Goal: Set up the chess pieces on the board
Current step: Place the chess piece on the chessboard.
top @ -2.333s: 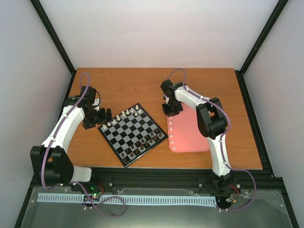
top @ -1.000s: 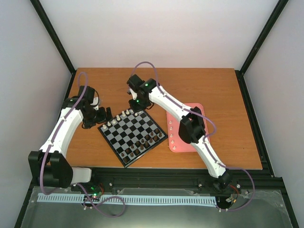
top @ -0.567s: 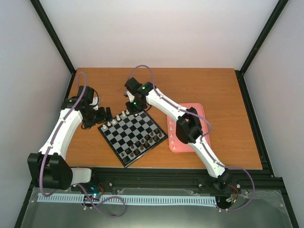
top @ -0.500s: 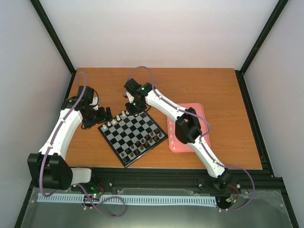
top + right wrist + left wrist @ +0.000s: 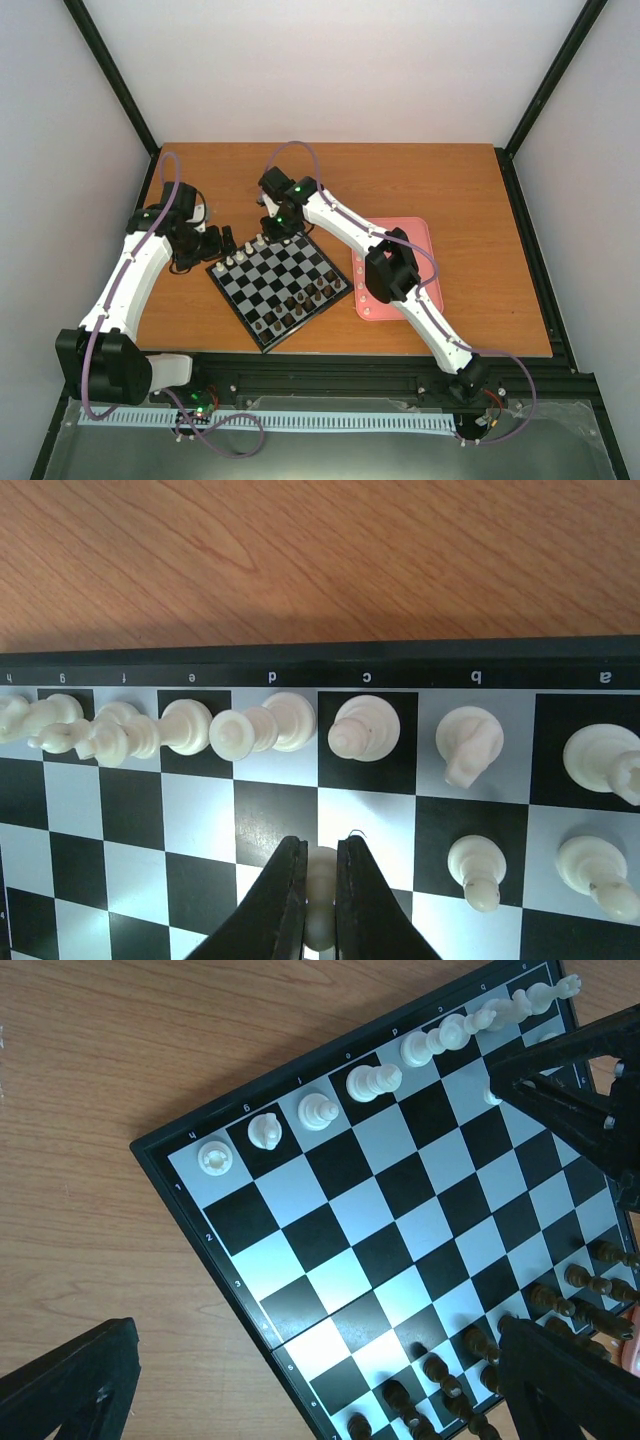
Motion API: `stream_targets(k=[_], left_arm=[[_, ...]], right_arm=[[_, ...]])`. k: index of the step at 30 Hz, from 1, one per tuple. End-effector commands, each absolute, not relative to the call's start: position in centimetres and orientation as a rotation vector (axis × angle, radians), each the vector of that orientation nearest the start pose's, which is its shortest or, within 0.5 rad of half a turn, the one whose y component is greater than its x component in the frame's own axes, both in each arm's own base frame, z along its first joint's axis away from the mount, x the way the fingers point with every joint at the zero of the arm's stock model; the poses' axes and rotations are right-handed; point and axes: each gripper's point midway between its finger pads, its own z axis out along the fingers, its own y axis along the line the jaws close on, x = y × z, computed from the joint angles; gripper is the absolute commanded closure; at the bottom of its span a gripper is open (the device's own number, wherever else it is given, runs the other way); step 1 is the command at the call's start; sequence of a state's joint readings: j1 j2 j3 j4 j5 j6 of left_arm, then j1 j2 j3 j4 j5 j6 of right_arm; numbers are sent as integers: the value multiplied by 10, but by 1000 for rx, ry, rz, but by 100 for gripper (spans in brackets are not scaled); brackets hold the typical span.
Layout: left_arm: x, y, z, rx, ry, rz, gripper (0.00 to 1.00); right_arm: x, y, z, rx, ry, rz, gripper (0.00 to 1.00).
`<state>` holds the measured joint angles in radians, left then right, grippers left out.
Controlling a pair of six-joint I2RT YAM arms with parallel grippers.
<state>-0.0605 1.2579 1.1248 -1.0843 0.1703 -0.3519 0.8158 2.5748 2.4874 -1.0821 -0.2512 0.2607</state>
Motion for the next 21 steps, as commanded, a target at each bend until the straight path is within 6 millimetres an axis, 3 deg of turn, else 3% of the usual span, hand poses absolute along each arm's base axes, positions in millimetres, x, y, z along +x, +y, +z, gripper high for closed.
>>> stream_targets(k=[1,21], left_arm=[[268,-45,168,-368,2780,-355,0],[267,-45,168,-365,2781,-350,0]], right_arm=[[369,466,67,-852,2728,626,97],[371,461,53,-852,2752,576,93]])
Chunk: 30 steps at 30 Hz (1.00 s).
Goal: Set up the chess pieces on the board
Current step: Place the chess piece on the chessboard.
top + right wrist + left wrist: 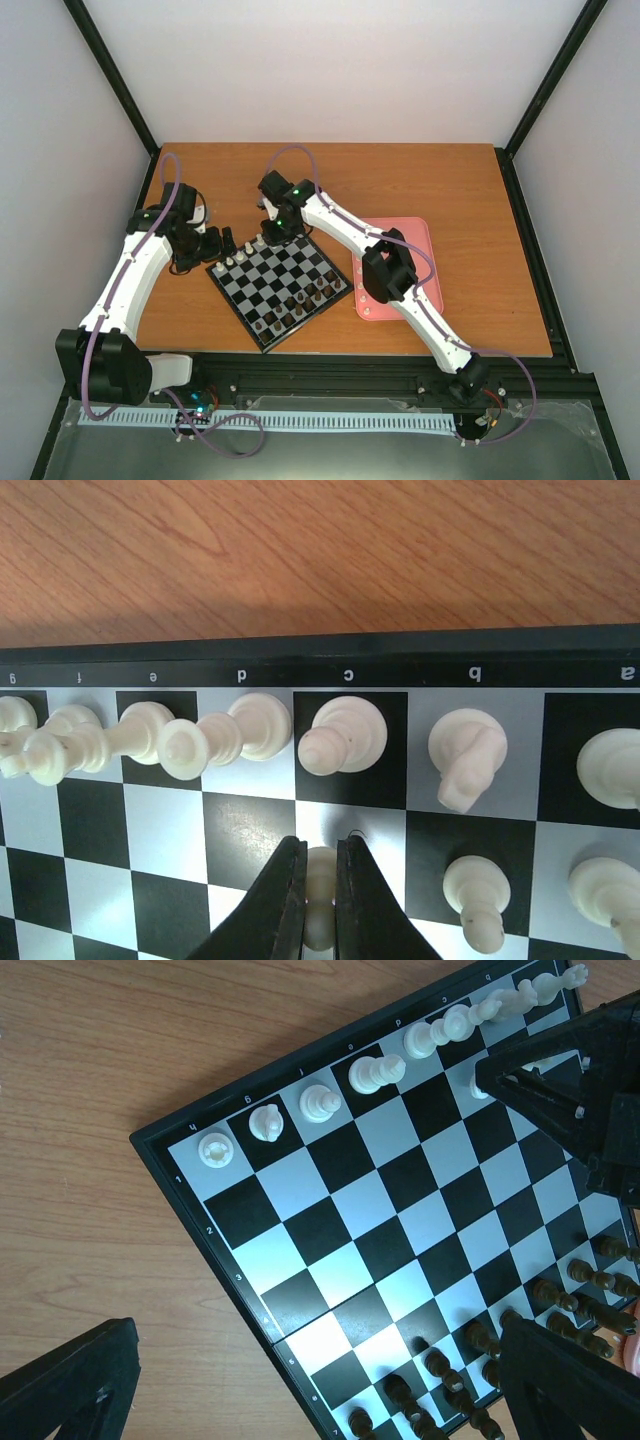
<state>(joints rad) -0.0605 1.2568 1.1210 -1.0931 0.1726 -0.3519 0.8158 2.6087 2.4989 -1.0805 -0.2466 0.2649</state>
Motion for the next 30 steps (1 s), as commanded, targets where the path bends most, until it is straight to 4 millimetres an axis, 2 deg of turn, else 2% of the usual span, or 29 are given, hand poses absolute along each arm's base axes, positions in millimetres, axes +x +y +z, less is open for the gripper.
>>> stream_targets(k=[1,11,19,24,30], left_arm=[[267,-45,168,-363,2781,-350,0],[266,-45,167,-361,2784,-347,0],[267,-44,166,-361,2786,-344,0],[268,-44,165,-362,2787,-339,0],[267,-42,167,-362,2785,-328,0]], right_arm=[[371,461,52,-851,2753,574,93],[372,461,47,-851,2757,564,90],[372,462,53,-872,2735,570,75],[370,464,65,-898,2713,600,72],[369,465,99,-921,2643,628,69]])
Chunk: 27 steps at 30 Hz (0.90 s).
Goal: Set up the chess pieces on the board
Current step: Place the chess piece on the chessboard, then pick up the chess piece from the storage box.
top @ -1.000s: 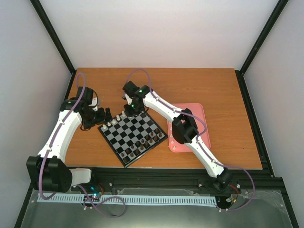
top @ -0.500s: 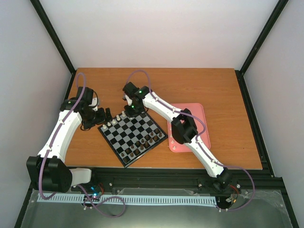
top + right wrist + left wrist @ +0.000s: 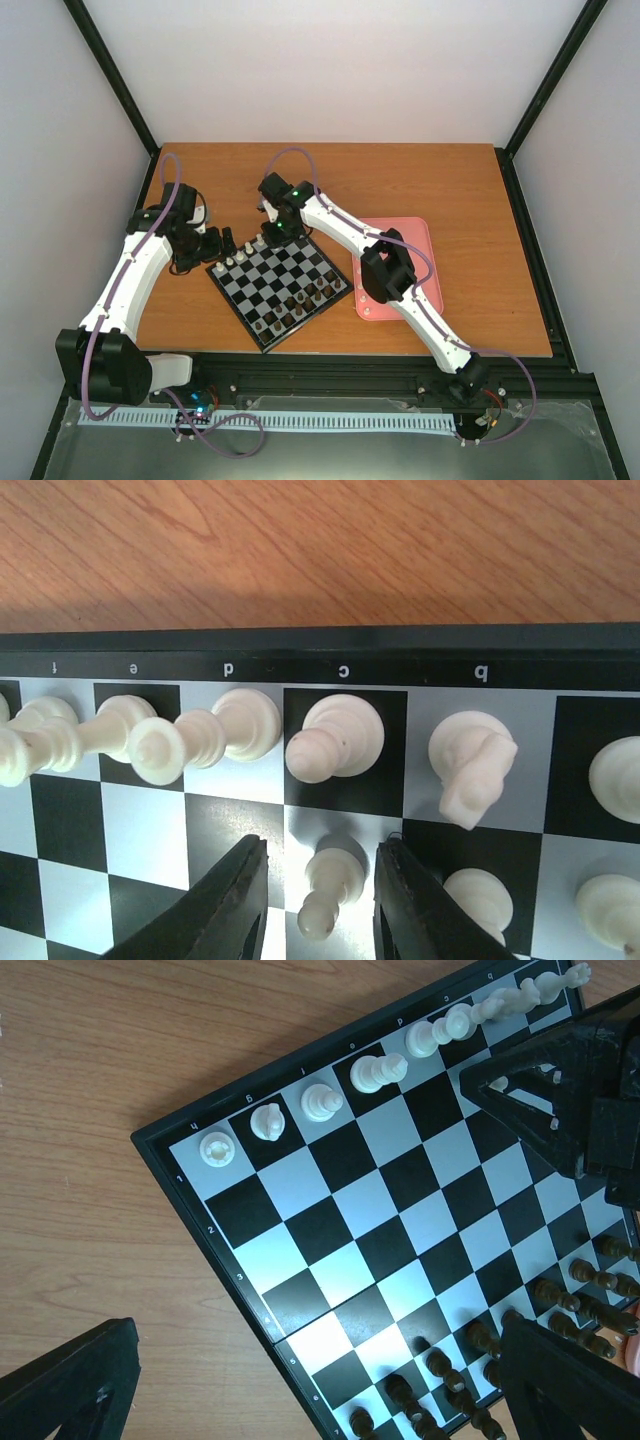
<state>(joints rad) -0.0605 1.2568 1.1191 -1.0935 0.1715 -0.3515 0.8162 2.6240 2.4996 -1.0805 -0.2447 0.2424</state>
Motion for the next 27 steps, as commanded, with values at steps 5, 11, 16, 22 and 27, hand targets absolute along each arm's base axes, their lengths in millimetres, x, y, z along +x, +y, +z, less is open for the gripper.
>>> stream_targets(k=[5,11,16,22,27], left_arm=[[268,-41,168,-366,2783,-315,0],[269,-39,168,-364,2784,-300,0],[273,-38,172,-356,2777,-288,0],[286,-42,204,-301,2704,-316,0],[299,-89,234,-85,2672,-280,0]], right_arm=[[369,458,130,-903,2602,606,68],[368,441,176,-865,2539,561,66],[367,386,175,-740,2639,380,56],[377,287,169,-474,2731,249,52],[381,218,148,-314,2792,182,45]])
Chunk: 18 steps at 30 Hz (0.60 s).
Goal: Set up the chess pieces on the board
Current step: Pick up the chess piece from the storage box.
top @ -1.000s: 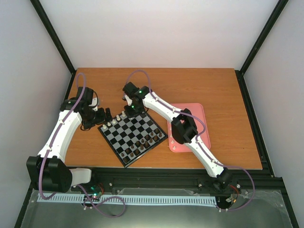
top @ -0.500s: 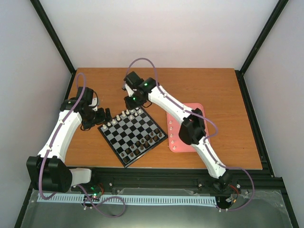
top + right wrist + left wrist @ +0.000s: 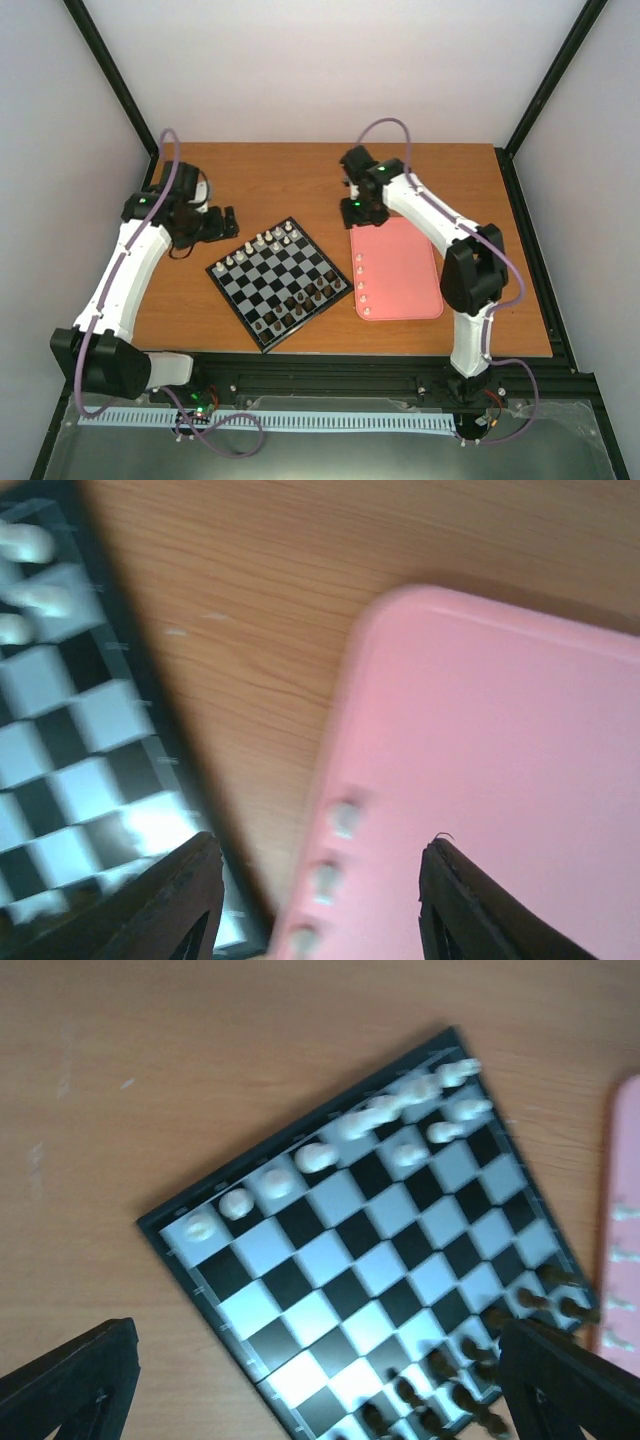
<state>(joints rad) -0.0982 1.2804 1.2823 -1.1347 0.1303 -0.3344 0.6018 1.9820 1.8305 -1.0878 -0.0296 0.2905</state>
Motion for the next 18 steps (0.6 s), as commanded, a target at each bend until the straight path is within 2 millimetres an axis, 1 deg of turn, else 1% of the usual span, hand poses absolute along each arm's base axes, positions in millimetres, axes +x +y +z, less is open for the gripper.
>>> stream_targets(k=[1,2,4,6,8,9,11,12,15,16,18], left_arm=[[302,-107,239,-21,2661,-260,0],[303,-129,243,44,2653,-268,0],[307,-171,245,162,2657,-292,0],[313,-211,241,270,2667,-308,0],[317,-248,237,380,2664,-313,0],[317,-265,235,432,2662,-328,0],[320,-296,223,516,2675,-343,1],[318,-310,216,560,2676,-349,2],[320,-339,190,639,2694,-369,11],[320,-347,180,663,2704,-376,14],[319,-360,160,705,2727,-370,24]], right_arm=[[381,208,143,-307,2803,162,45],[380,199,138,-298,2811,142,45],[376,184,126,-291,2829,97,45],[373,170,115,-261,2845,74,44],[368,158,104,-227,2863,66,44],[369,149,99,-194,2870,62,44],[368,137,90,-146,2886,76,45],[368,132,86,-128,2891,78,45],[369,116,77,-89,2898,51,45],[369,112,75,-78,2900,47,45],[368,102,72,-48,2906,43,45]])
